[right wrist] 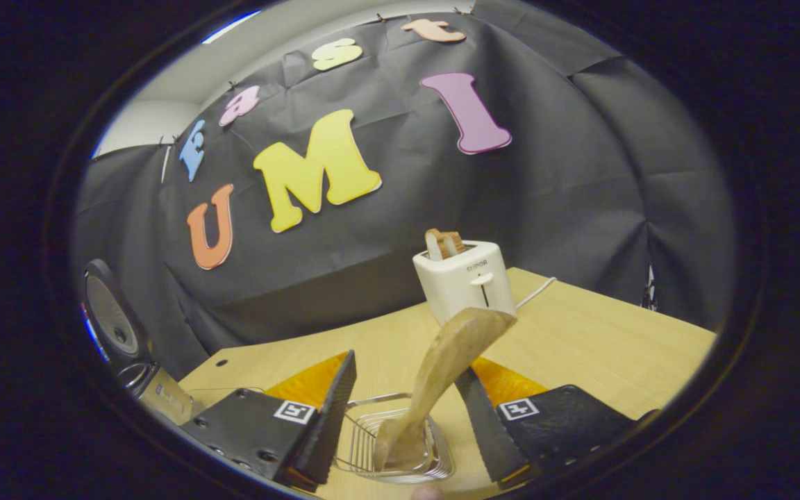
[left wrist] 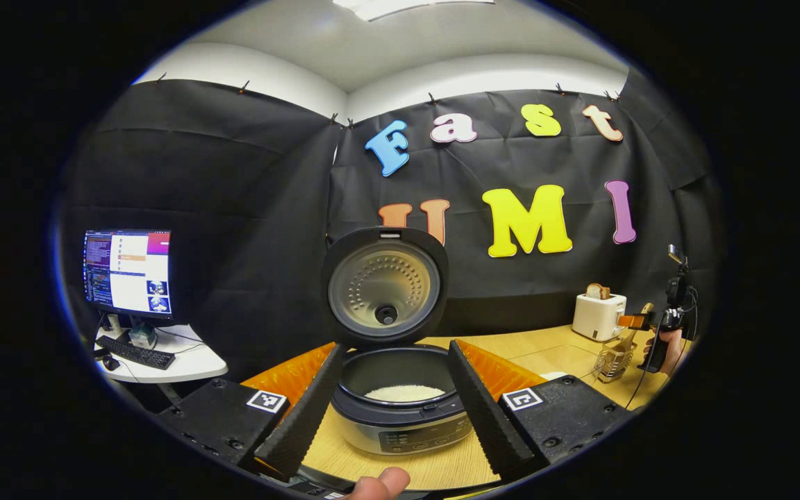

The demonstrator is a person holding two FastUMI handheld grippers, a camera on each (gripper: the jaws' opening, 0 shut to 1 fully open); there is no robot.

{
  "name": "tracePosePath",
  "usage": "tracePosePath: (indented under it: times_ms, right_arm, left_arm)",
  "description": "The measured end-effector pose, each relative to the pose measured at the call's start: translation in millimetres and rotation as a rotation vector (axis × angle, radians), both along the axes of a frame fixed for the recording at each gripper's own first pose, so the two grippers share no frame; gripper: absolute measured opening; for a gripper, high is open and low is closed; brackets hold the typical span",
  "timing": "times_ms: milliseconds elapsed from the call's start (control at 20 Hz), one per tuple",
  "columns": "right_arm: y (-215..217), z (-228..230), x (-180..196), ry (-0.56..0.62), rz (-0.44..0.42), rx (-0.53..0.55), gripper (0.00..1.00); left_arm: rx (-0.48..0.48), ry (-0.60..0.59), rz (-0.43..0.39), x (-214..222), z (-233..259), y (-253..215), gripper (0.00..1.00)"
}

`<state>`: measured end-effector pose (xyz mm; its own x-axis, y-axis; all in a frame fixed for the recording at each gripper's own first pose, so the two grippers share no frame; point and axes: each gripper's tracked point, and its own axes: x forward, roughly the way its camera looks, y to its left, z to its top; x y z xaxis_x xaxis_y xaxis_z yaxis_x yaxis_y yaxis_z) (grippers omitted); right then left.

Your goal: Close the left gripper, press the button to open the rice cooker; take a wooden spoon from the chopstick holder with the right hand, scoop a spoonful of rice and pour it into the rice cooker, then put the wooden spoon back into the chopstick holder.

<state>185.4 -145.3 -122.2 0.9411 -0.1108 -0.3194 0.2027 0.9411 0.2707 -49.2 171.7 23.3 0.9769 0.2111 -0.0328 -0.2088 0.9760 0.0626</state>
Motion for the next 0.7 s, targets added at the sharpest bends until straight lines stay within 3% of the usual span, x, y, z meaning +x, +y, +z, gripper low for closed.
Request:
tracePosePath:
  times_ms: [50, 100, 200, 250, 700]
  right_arm:
    - [-2.9, 1.5, -1.1, -0.007, -0.009, 0.004, 0.78]
    - [-5.3, 3.0, -3.6, -0.013, -0.016, 0.005, 0.87]
    - [-10.5, 3.2, -9.9, -0.008, -0.016, 0.000, 0.88]
    - [-14.2, 5.4, -14.3, -0.010, -0.019, -0.006, 0.94]
    - [-14.9, 30.5, -71.8, -0.051, 0.053, -0.083, 0.94]
  left_arm:
    - [0.002, -0.005, -0.001, 0.2, 0.8, -1.4, 0.96]
    - [0.002, -0.007, 0.000, 1.5, 2.0, -3.3, 0.96]
    - [0.004, -0.006, 0.000, 0.9, 0.4, -6.4, 0.96]
    - [0.007, -0.004, 0.000, 2.3, 1.4, -9.9, 0.96]
    - [0.012, -0.006, -0.032, 8.3, 3.5, -54.8, 0.97]
